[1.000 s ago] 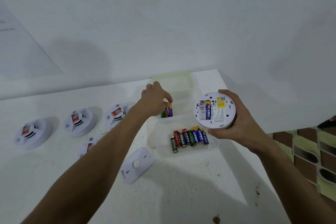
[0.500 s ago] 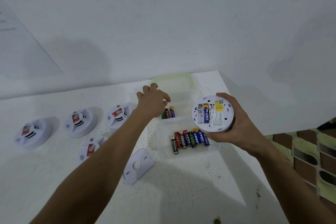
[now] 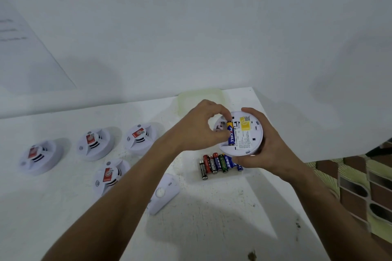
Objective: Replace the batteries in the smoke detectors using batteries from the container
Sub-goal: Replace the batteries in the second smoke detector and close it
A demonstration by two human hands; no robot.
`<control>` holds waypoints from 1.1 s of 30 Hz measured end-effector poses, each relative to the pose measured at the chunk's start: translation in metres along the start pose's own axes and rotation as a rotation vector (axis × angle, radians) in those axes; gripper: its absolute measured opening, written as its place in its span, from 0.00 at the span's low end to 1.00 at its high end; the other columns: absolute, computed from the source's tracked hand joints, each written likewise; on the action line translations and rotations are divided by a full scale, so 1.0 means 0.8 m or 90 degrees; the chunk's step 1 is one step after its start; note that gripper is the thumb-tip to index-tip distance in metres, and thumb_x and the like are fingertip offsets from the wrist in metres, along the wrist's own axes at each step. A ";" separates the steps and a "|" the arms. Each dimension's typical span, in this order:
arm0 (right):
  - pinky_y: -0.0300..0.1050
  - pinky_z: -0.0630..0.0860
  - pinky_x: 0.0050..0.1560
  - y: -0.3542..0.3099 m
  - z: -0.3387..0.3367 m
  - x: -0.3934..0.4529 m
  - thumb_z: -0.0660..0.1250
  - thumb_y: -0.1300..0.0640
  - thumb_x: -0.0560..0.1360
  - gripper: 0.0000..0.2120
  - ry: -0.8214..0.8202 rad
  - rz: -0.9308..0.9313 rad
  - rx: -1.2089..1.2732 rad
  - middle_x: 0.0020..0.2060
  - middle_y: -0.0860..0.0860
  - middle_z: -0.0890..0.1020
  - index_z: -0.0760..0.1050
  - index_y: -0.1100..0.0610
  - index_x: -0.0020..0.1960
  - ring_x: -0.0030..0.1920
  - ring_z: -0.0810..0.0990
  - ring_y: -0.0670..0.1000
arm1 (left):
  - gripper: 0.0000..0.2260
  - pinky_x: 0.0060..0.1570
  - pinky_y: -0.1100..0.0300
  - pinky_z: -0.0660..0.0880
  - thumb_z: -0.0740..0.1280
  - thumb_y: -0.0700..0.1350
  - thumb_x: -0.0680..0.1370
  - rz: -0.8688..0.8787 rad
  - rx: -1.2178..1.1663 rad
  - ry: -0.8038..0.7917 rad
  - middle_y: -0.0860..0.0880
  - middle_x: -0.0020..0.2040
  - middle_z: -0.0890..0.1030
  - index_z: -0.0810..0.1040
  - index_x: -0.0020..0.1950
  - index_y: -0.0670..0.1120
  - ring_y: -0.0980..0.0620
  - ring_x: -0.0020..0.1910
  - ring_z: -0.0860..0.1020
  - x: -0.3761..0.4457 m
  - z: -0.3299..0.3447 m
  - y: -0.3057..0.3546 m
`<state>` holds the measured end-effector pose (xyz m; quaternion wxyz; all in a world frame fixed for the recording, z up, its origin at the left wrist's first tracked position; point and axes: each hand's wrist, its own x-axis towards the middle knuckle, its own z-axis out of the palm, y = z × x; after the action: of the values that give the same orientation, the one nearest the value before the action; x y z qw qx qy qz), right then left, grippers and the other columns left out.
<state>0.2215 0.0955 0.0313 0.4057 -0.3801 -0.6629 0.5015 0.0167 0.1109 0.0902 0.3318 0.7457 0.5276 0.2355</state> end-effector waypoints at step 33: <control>0.36 0.78 0.51 -0.005 0.030 0.029 0.77 0.54 0.53 0.45 0.014 -0.027 -0.047 0.57 0.47 0.79 0.65 0.49 0.67 0.55 0.80 0.44 | 0.11 0.40 0.63 0.71 0.74 0.46 0.69 -0.027 -0.020 0.098 0.53 0.48 0.75 0.74 0.46 0.51 0.58 0.42 0.75 -0.010 0.006 -0.018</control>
<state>0.1902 0.1070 0.0346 0.4092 -0.3863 -0.6841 0.4640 0.0084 0.1056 0.0761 0.3069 0.7084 0.5638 0.2934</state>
